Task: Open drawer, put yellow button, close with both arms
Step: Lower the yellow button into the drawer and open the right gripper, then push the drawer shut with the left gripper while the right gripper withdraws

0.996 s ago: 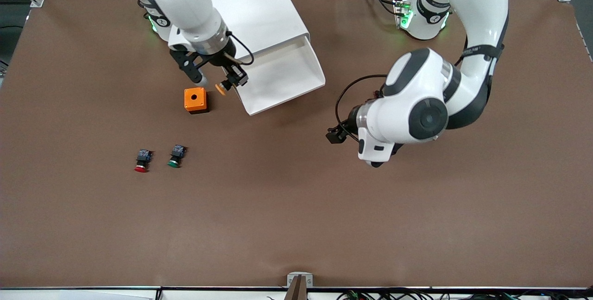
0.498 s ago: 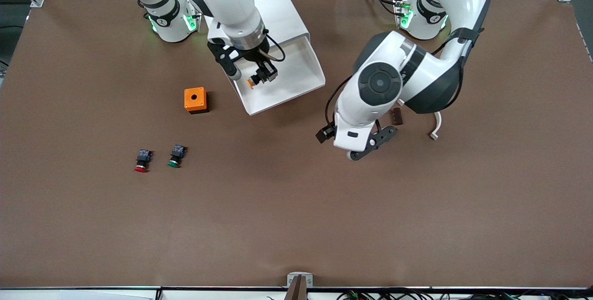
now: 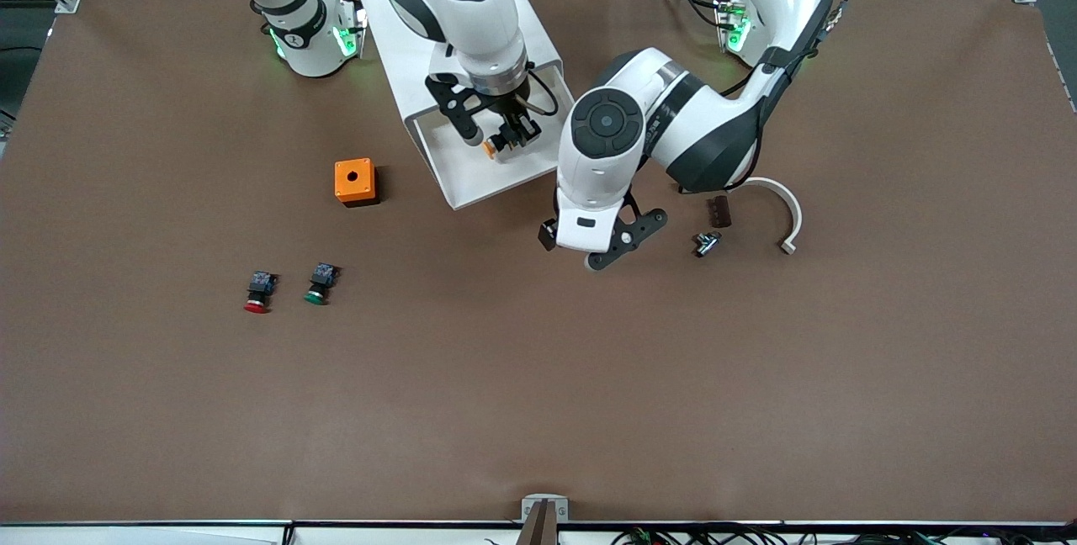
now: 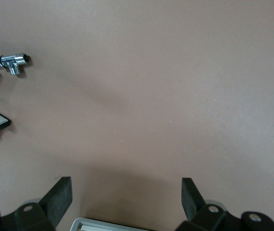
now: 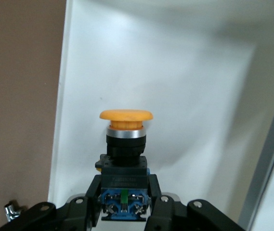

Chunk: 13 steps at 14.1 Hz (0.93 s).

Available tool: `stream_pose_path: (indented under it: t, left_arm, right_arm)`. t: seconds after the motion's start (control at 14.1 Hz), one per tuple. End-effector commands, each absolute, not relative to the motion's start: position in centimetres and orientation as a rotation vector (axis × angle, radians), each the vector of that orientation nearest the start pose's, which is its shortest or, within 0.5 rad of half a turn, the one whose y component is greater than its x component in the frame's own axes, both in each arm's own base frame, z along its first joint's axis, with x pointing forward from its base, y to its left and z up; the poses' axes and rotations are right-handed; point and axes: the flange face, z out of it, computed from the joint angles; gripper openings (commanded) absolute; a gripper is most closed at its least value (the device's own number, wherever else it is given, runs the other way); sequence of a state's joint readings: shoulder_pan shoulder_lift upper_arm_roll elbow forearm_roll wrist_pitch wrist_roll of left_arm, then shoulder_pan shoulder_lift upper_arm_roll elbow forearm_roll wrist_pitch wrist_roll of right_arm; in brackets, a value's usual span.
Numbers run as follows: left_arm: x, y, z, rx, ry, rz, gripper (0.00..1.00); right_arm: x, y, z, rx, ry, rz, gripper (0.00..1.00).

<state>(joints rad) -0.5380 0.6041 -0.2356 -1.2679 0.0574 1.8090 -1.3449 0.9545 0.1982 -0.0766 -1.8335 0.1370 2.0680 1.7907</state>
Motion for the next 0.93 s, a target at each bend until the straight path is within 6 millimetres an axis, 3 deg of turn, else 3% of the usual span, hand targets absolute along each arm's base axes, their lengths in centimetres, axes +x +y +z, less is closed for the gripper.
stream_pose_path:
  t: [0.0, 0.07, 0.14, 0.36, 0.57, 0.85]
  left_arm:
    - [52.9, -48.6, 40.8, -3.011, -0.883, 0.127, 1.00]
    - [52.7, -48.9, 40.8, -3.013, -0.877, 0.129, 1.00]
    - [52.6, -49.0, 40.5, -3.012, -0.872, 0.133, 1.00]
    - [52.3, -49.9, 40.0, -3.029, -0.846, 0.099, 1.00]
    - [52.4, -50.2, 40.3, -3.053, -0.848, 0.076, 1.00]
    - [52.2, -50.8, 39.2, -3.096, -0.667, 0.007, 1.00]
  right_arm:
    - [38.1, 48.9, 43.0, -2.747, 1.425, 0.102, 0.26]
    - [38.1, 48.9, 43.0, -2.750, 1.419, 0.100, 0.83]
    - [38.2, 48.9, 43.1, -2.751, 1.412, 0.095, 1.00]
    - [39.8, 47.9, 45.1, -2.817, 1.304, 0.102, 1.00]
    - [42.2, 45.0, 48.5, -3.001, 0.962, 0.146, 1.00]
    - [48.7, 36.0, 54.7, -3.101, 0.677, 0.235, 1.00]
